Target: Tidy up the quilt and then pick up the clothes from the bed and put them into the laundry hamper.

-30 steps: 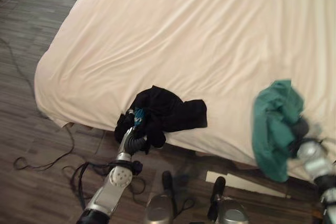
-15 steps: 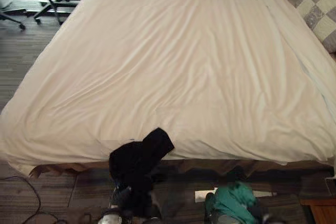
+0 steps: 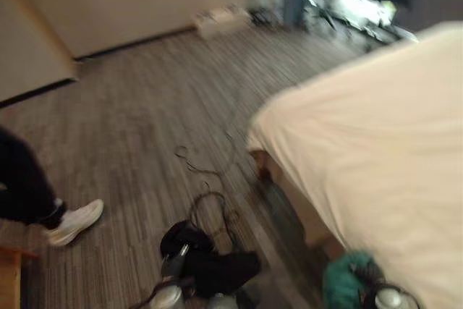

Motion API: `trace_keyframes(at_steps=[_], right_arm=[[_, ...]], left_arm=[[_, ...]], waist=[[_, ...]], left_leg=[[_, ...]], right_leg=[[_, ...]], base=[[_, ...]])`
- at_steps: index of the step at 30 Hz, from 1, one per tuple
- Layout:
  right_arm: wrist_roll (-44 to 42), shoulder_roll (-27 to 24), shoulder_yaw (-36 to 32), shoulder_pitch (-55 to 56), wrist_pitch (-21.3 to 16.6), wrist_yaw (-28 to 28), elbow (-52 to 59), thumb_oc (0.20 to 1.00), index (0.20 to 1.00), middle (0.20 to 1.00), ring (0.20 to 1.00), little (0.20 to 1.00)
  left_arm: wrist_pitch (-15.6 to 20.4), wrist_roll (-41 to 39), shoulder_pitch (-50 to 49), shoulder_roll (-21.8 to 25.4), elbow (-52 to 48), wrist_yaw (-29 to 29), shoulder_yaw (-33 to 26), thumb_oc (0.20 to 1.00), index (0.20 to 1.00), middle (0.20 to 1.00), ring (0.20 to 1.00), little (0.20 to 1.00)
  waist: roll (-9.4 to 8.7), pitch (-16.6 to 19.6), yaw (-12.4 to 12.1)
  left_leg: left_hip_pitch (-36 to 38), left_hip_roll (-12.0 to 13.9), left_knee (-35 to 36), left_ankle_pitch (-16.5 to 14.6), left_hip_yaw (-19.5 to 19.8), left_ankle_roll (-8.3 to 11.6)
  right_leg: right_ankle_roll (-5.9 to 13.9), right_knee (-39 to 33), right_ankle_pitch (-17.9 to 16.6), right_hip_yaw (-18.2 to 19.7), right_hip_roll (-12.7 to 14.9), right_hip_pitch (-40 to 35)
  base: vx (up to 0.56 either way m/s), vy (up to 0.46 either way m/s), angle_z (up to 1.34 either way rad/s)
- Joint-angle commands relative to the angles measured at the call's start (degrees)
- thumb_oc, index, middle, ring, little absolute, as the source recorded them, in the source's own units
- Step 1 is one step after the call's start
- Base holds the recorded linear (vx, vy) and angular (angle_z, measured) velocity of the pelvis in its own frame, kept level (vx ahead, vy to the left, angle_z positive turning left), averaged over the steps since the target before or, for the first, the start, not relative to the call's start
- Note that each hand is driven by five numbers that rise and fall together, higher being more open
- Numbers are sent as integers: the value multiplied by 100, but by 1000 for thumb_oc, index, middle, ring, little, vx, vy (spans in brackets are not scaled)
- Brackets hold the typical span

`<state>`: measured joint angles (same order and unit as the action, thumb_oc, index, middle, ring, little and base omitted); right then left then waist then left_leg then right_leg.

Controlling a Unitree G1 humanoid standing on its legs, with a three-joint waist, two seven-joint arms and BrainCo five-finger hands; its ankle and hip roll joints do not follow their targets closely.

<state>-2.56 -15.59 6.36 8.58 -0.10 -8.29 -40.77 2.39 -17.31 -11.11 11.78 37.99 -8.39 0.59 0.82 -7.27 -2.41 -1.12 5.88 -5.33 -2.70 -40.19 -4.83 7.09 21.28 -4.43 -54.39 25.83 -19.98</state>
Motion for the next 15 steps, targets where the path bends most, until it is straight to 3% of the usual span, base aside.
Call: trace_keyframes(at_steps=[1,2,3,4,5,7,10,11,15], right_arm=[[-9,46,163,-707,-165,-231,238,200,200,200,200,200],[-85,94,90,-640,-143,-299,285,200,200,200,200,200],[-115,73,24,-577,-178,-432,285,200,200,200,200,200],[-173,80,-28,-529,-216,-525,292,200,200,200,200,200],[-296,92,-112,-513,-257,-620,310,200,200,200,200,200],[-423,81,-193,-483,-293,-788,263,200,200,200,200,200],[-457,114,-132,-506,-323,-713,169,200,200,200,200,200],[835,-52,743,-853,454,-18,-2431,200,200,200,200,200],[828,-59,710,-760,395,-29,-2195,200,200,200,200,200]], left_arm=[[172,390,606,442,-146,-296,182,200,200,200,200,200],[197,392,697,392,-199,-310,252,200,200,200,200,200],[246,364,772,355,-204,-334,292,200,200,200,200,200],[261,382,805,334,-182,-342,376,200,200,200,200,200],[254,406,856,318,-112,-351,478,200,200,200,200,200],[213,356,1016,299,145,-409,562,200,200,200,200,200],[268,463,1041,155,402,-361,599,200,200,200,200,200],[-563,4167,1789,277,3289,-58,1800,200,200,200,200,200],[-499,3763,1672,241,3248,-133,1582,200,200,200,200,200]], waist=[[-100,-459,26],[-73,-526,136],[-48,-550,180],[1,-581,229],[14,-601,329],[-71,-593,412],[-128,-529,314],[-209,-219,410],[-200,-176,400]], left_leg=[[253,284,557,355,1290,765],[276,200,674,400,1654,795],[312,98,793,395,1926,762],[288,88,833,468,2052,705],[326,30,852,449,2287,698],[352,-159,760,279,2616,641],[369,-248,601,172,2792,615],[679,-69,1033,355,2505,944],[748,-81,1033,311,2593,927]], right_leg=[[394,361,223,2301,-386,1838],[392,173,574,3018,-799,2177],[433,-155,723,3351,-1023,2212],[272,-411,729,3503,-1208,2264],[200,-692,806,3894,-1475,2392],[195,-1433,717,4519,-1755,2315],[248,-1711,517,4485,-1647,2075],[88,-2628,685,4075,-2146,1336],[53,-2628,692,4129,-2175,1275]], base=[[109,164,203],[108,77,245],[70,10,213],[70,-32,232],[63,-75,196],[127,-64,175],[59,-56,87],[57,-45,47],[39,-65,0]])
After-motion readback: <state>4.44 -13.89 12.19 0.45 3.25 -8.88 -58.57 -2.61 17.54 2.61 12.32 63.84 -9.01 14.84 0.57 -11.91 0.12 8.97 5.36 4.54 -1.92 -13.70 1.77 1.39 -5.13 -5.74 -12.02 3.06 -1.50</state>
